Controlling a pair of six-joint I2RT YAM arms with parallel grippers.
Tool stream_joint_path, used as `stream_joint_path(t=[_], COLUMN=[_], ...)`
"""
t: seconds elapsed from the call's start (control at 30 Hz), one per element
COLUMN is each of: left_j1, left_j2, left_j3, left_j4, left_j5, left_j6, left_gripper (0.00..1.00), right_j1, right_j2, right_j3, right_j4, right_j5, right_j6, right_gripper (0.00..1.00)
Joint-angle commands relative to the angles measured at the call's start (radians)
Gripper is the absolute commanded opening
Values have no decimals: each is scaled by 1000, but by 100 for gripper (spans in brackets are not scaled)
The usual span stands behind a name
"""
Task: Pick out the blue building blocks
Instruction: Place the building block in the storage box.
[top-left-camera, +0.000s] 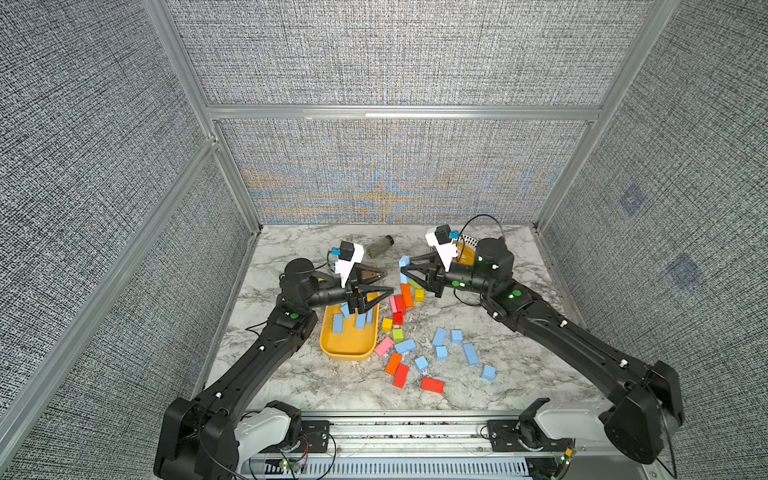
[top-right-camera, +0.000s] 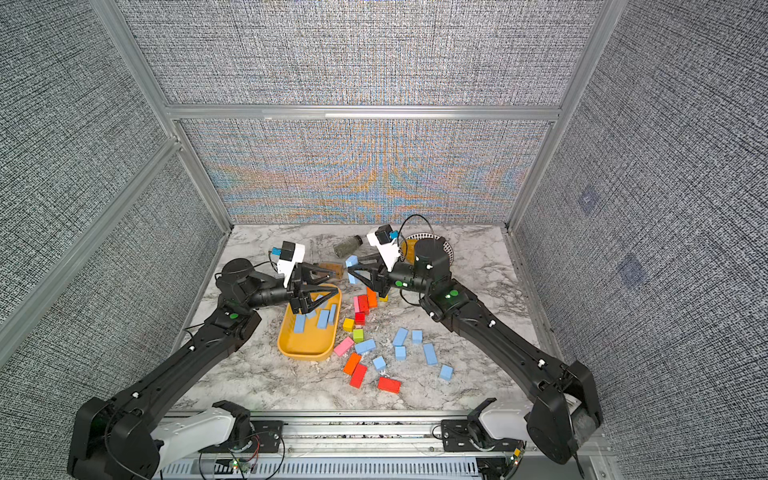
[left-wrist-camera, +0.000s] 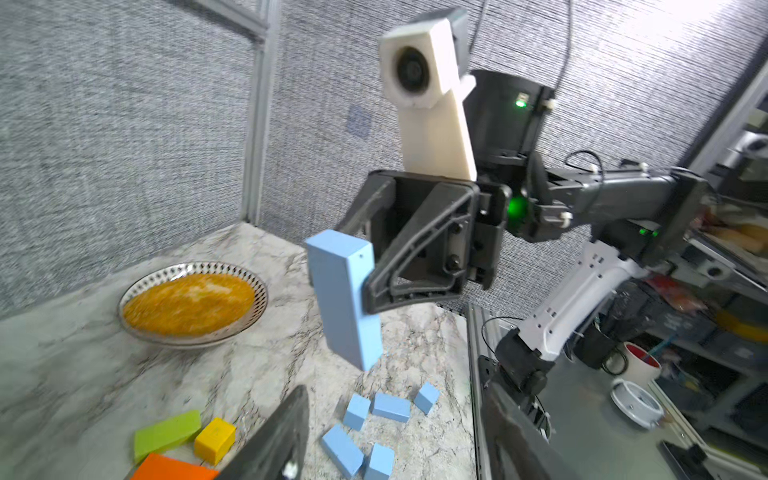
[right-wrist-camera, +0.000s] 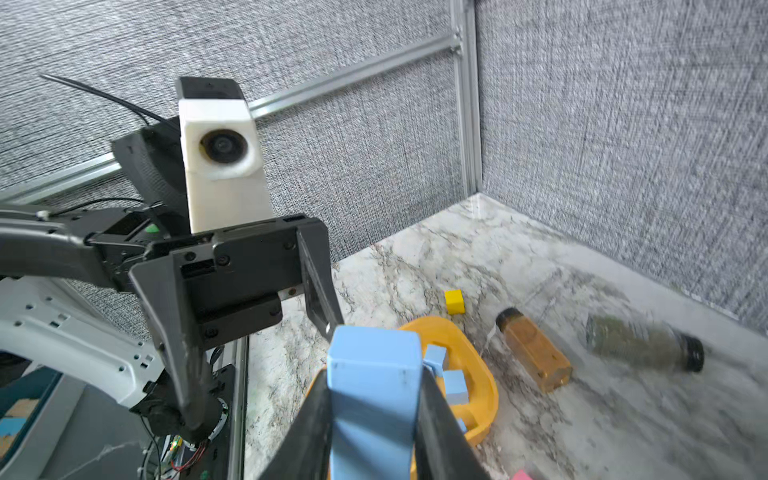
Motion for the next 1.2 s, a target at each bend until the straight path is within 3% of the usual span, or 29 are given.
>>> stream_joint_path(t=[0.0,0.23,0.37,0.6,0.77,0.93,1.07,1.17], left_j1=[-22,-45,-74,-121,-139,-140,-141,-140], left_j2=[9,49,65,95,102,107,104,100], left_j3=[32,72,108,147,168,187,205,226], left_j4=[-49,-26,-80,-131,-163,-176,-279,-391], left_j5=[43,32,83,116,127,115,105,90], left_j6=[137,136,225,278,309,319,379,441], left_gripper=[67,68,67,64,54,27,18,14], right_j1=[-12,-17,-17,-16,-16,-15,-17,-17], right_j2=[-6,-26,-40,-39,-44,-49,-74,-104], right_j3=[4,-32,-47,-49,-74,-91,-103,-109], right_j4=[69,95,111,153,210,218,212,160], right_j5=[-153,-368,-375,-403,-424,-436,-376,-249], right_j6=[-100,-210,-213,-174,-129,-117,-117,-102], right_gripper=[11,11,11,11,12,13,27,47])
